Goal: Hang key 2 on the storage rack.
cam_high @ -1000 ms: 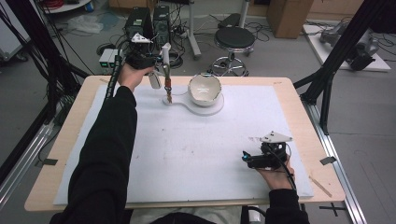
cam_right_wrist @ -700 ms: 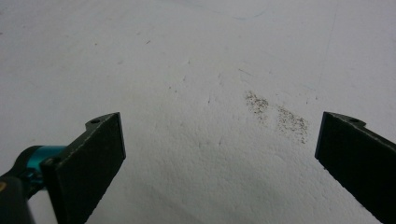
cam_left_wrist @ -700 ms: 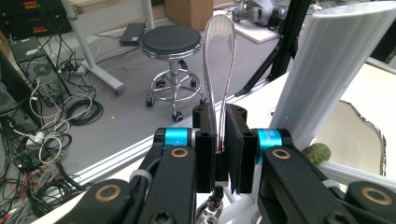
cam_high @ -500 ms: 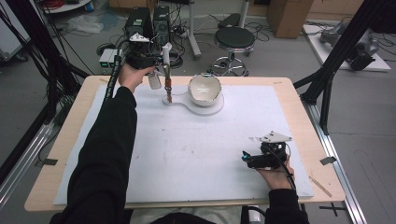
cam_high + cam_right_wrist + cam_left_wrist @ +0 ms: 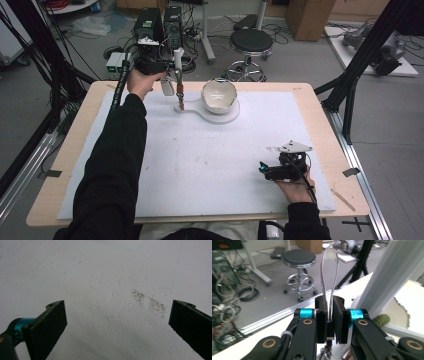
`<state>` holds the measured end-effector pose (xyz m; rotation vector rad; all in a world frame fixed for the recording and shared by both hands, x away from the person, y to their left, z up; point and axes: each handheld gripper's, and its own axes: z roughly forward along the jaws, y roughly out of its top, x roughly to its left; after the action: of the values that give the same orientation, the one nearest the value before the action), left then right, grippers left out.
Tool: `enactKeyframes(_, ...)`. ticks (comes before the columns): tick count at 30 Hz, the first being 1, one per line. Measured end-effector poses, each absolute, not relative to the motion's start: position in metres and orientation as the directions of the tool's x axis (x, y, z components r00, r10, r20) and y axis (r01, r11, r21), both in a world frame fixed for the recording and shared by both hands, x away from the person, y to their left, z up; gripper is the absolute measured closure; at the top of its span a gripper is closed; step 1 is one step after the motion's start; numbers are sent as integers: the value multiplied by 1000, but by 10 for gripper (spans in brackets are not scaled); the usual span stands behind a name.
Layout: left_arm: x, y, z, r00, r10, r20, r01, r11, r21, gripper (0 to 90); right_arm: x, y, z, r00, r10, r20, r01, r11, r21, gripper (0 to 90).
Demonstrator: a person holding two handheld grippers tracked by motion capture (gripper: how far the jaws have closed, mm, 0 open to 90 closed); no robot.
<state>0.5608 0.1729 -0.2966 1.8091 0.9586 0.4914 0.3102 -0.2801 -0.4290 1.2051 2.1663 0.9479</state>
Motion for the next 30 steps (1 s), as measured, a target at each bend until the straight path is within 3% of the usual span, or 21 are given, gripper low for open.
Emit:
enactKeyframes(5, 563, 180, -297, 590, 785, -188, 463, -138, 876, 708, 310, -280, -429, -496, 865, -77, 531, 372, 761, 7)
enactKeyframes(9, 563, 185, -296, 573, 792, -212, 484, -119, 867, 649, 310, -280, -429, -496, 865, -79, 530, 374, 761, 7)
enactKeyframes(10, 564, 187, -296, 568, 792, -226, 494, -108, 863, 574, 310, -280, -429, -496, 864, -81, 529, 376, 761, 7)
enactKeyframes(11, 564, 190, -295, 565, 787, -246, 504, -93, 859, 574, 310, -280, -429, -496, 864, -81, 529, 376, 761, 7)
enactKeyframes(12, 565, 193, -295, 563, 784, -264, 514, -81, 854, 508, 310, -280, -429, -496, 864, -82, 529, 376, 761, 7)
enactKeyframes(15, 564, 202, -296, 556, 775, -301, 534, -55, 844, 456, 310, -280, -429, -496, 864, -80, 527, 374, 763, 7)
enactKeyframes(17, 561, 206, -296, 543, 787, -292, 524, -46, 851, 371, 310, -280, -429, -497, 864, -81, 527, 375, 763, 7)
enactKeyframes(20, 552, 209, -296, 490, 851, -190, 479, -81, 874, 296, 310, -280, -429, -498, 863, -80, 527, 375, 762, 7)
enactKeyframes(22, 549, 210, -295, 454, 880, -140, 480, -109, 871, 156, 310, -279, -428, -499, 863, -74, 525, 369, 767, 7)
enactKeyframes(30, 541, 229, -296, 466, 861, -205, 503, -66, 862, 59, 309, -279, -428, -501, 863, -71, 525, 368, 767, 7)
